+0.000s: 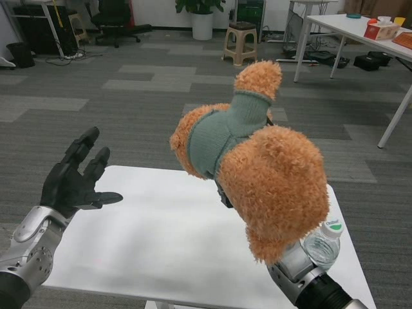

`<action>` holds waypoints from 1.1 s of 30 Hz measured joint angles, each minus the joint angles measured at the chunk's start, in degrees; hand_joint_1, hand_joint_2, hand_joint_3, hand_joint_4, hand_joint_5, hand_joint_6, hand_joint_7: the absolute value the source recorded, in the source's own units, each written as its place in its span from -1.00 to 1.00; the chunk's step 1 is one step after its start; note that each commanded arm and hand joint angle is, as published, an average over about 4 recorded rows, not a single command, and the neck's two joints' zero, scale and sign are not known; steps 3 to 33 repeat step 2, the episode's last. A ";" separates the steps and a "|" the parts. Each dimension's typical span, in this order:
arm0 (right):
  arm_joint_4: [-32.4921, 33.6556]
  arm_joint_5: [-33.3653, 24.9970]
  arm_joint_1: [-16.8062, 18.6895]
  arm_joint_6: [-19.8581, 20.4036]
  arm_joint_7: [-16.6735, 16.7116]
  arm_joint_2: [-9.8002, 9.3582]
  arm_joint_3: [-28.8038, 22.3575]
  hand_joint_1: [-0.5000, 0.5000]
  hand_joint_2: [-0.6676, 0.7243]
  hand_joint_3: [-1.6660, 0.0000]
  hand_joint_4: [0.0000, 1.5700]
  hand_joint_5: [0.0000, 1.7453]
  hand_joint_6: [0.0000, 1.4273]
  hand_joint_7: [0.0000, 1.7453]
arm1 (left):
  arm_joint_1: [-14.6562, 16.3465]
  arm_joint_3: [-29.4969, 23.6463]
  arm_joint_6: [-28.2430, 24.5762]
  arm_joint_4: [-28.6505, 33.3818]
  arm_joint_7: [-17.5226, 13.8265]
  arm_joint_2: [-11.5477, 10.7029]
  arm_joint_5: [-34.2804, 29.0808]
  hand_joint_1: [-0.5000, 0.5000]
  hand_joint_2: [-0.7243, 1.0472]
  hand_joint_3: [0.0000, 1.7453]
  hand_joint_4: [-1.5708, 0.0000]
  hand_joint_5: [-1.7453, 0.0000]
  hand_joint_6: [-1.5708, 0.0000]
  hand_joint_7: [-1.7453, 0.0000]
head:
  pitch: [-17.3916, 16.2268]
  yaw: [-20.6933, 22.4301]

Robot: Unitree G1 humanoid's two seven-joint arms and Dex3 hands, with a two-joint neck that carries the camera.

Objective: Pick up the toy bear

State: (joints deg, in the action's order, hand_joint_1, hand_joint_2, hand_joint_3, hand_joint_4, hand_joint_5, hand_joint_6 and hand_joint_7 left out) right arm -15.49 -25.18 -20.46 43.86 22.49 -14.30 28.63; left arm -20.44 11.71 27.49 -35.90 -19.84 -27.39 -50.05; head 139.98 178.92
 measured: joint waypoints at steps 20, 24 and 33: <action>-1.02 0.00 -0.12 0.04 -0.01 0.16 -0.09 -0.83 -0.82 -0.62 1.00 0.89 0.88 0.36 | 0.01 0.00 0.00 0.13 0.00 0.00 0.01 -0.51 0.10 -0.90 1.00 1.00 1.00 0.76 | 0.00 0.00; -1.02 0.00 -0.12 0.04 -0.01 0.16 -0.09 -0.83 -0.82 -0.62 1.00 0.89 0.88 0.36 | 0.01 0.00 0.00 0.13 0.00 0.00 0.01 -0.51 0.10 -0.90 1.00 1.00 1.00 0.76 | 0.00 0.00; -1.02 0.00 -0.12 0.04 -0.01 0.16 -0.09 -0.83 -0.82 -0.62 1.00 0.89 0.88 0.36 | 0.01 0.00 0.00 0.13 0.00 0.00 0.01 -0.51 0.10 -0.90 1.00 1.00 1.00 0.76 | 0.00 0.00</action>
